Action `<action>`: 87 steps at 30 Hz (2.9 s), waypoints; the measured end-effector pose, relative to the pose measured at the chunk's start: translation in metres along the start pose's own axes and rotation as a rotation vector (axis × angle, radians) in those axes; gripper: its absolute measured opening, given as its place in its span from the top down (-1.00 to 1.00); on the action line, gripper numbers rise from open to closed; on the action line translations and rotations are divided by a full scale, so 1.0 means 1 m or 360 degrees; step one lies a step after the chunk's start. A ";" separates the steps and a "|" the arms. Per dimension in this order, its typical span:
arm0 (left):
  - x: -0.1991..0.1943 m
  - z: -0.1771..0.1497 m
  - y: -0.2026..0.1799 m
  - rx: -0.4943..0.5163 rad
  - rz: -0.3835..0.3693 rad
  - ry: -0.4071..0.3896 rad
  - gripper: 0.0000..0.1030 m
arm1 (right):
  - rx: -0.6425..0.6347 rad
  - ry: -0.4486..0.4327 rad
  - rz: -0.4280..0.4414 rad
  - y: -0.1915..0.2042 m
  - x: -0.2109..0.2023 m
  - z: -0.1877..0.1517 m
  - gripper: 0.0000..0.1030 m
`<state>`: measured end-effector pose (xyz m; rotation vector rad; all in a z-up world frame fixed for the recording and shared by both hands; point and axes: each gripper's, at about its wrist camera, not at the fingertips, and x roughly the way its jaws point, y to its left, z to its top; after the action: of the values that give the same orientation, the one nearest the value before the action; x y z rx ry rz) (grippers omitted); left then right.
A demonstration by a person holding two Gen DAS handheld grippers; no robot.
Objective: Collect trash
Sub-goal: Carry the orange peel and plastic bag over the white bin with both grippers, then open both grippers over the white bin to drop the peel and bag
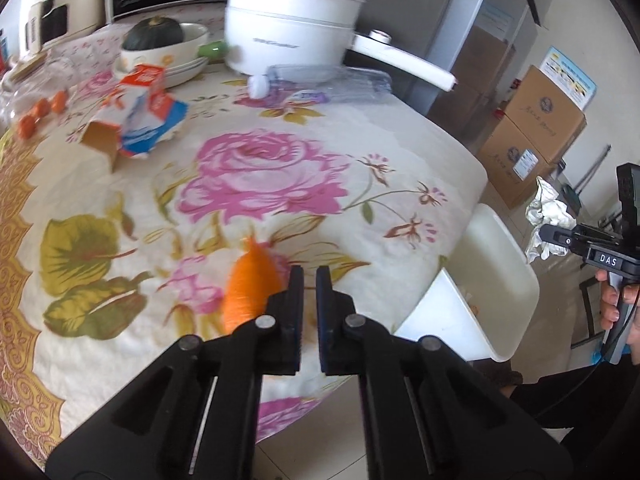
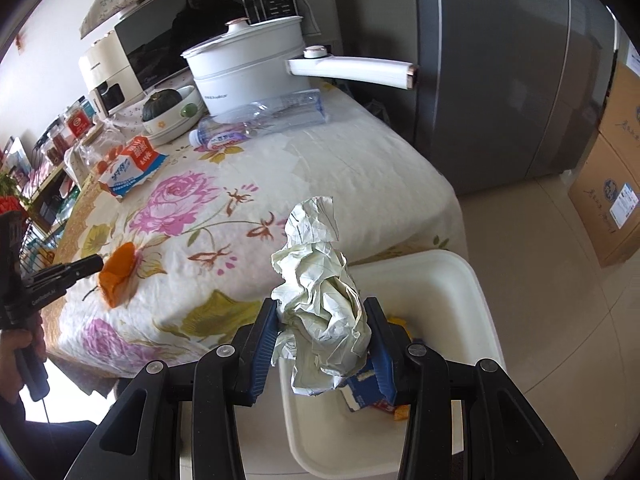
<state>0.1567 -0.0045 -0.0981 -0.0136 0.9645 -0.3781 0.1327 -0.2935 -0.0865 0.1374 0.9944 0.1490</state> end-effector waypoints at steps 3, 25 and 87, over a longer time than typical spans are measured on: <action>0.011 0.003 -0.009 0.0007 0.0012 0.0070 0.86 | 0.0043 0.0026 -0.0027 -0.015 0.000 -0.005 0.15; 0.028 -0.020 0.025 -0.0084 0.0132 0.0245 0.49 | -0.0029 0.0078 -0.0023 -0.003 0.008 -0.010 0.15; 0.087 0.009 -0.169 0.0261 -0.0144 0.0225 -0.75 | 0.0182 0.0171 -0.0160 -0.090 -0.002 -0.048 -0.48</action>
<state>0.1560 -0.1921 -0.1328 0.1206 1.0719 -0.5465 0.0970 -0.3805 -0.1269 0.1853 1.1152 0.0076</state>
